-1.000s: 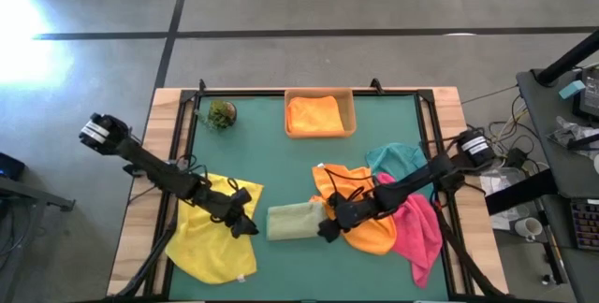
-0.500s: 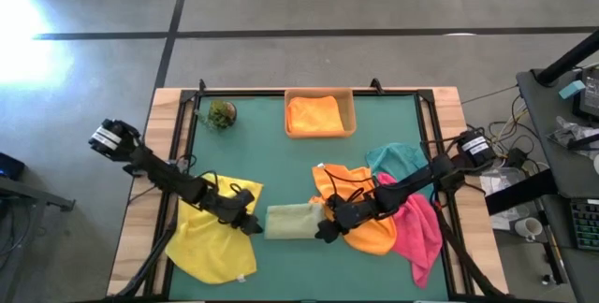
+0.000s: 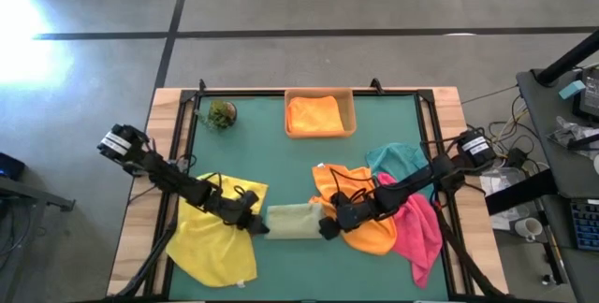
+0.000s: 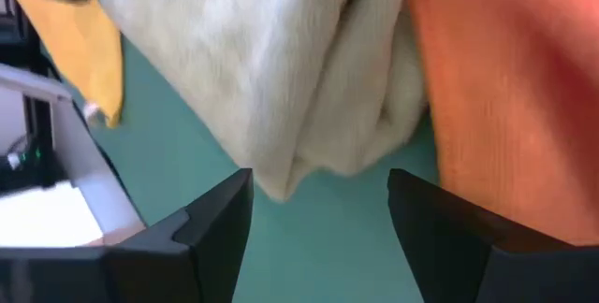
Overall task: Fold microfiber towels
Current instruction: Put the folded light green towel into the orange bin
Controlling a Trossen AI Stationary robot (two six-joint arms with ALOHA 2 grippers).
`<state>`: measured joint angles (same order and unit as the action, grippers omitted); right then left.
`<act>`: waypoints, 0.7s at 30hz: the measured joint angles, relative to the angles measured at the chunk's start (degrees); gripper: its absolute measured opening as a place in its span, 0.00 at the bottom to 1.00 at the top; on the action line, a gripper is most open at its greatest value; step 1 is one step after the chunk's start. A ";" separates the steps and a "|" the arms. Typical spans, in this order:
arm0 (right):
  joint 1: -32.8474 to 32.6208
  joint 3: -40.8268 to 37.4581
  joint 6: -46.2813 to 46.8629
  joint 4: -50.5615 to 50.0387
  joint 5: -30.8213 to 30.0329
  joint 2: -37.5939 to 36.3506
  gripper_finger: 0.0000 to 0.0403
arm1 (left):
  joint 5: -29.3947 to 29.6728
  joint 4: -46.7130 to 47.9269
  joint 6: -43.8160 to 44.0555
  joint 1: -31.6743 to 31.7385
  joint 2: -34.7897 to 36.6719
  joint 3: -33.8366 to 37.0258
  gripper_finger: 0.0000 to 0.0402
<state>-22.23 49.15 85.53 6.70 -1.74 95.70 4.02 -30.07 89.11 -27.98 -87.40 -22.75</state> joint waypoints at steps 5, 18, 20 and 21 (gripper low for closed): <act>0.27 0.00 0.26 0.00 -3.40 0.17 0.59 | 0.67 -0.06 0.94 0.91 -0.65 -0.02 0.46; 0.83 0.09 3.97 2.93 -6.73 3.28 0.58 | 2.43 0.51 2.68 3.72 -0.80 0.07 0.45; 1.20 0.09 4.41 3.06 -6.91 3.43 0.57 | 3.37 0.50 2.50 4.31 -0.80 0.07 0.45; 1.31 0.09 4.64 3.06 -6.91 3.45 0.57 | 3.47 0.51 2.41 4.44 -0.80 0.11 0.45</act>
<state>-20.91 49.23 90.17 9.76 -8.64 99.15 7.50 -29.56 91.51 -23.55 -88.20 -22.63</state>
